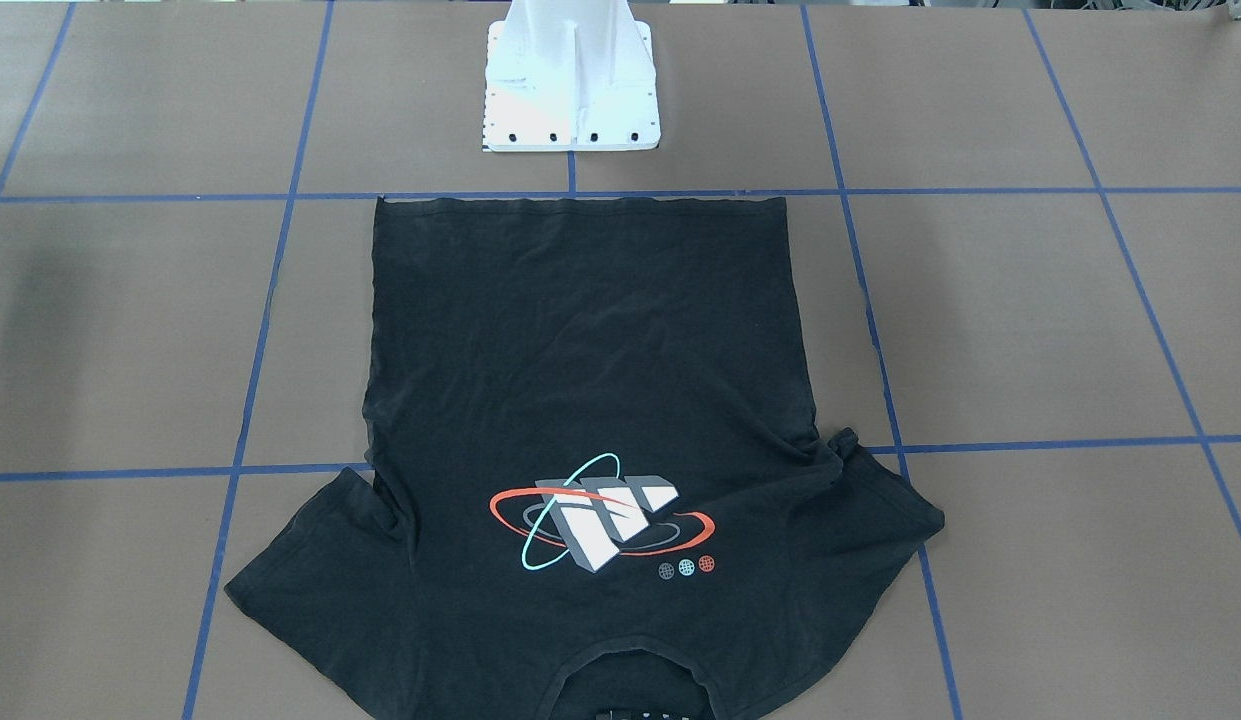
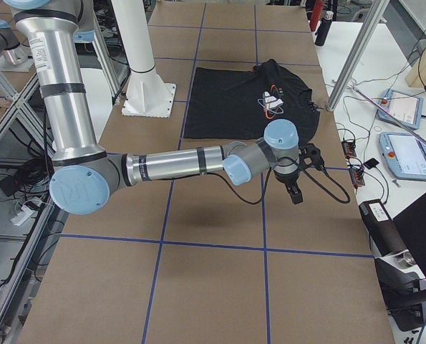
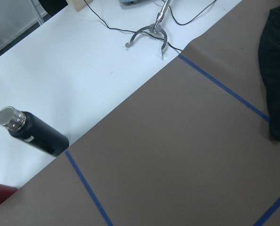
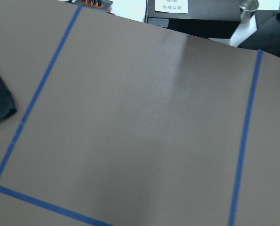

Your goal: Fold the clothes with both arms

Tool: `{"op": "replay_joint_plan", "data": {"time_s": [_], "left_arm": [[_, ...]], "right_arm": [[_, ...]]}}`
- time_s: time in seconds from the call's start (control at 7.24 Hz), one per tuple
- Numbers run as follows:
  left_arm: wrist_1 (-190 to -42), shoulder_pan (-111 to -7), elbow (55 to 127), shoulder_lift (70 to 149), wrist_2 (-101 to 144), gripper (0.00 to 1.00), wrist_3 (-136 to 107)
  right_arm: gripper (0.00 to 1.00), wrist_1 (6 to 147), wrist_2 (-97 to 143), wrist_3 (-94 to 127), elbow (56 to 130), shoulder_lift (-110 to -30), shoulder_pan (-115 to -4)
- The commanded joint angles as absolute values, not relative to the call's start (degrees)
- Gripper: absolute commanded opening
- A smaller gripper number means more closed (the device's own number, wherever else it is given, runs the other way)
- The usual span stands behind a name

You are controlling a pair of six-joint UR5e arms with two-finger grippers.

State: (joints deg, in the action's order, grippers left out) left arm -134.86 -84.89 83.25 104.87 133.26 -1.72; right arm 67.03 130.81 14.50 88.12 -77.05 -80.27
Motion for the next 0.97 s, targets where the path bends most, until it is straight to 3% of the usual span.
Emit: {"op": "replay_joint_plan", "data": {"time_s": [0.0, 0.14, 0.55, 0.83], "left_arm": [[-142.3, -77.7, 81.6, 105.8, 133.0, 1.00, -10.5], [-142.3, -76.9, 81.6, 105.7, 132.9, 1.00, -10.5], [-142.6, -76.7, 81.6, 105.6, 132.9, 1.00, -10.7], [-142.6, -76.7, 81.7, 105.6, 133.0, 1.00, -10.7]], "right_arm": [[1.00, 67.0, 125.1, 28.7, 85.8, -68.5, -69.9], [1.00, 65.8, 122.8, 34.8, 83.4, -64.7, -65.9], [0.99, 44.8, 118.4, 49.1, 71.1, -61.9, -60.2], [0.99, 42.2, 111.5, 51.3, 64.9, -58.4, -56.1]]}}
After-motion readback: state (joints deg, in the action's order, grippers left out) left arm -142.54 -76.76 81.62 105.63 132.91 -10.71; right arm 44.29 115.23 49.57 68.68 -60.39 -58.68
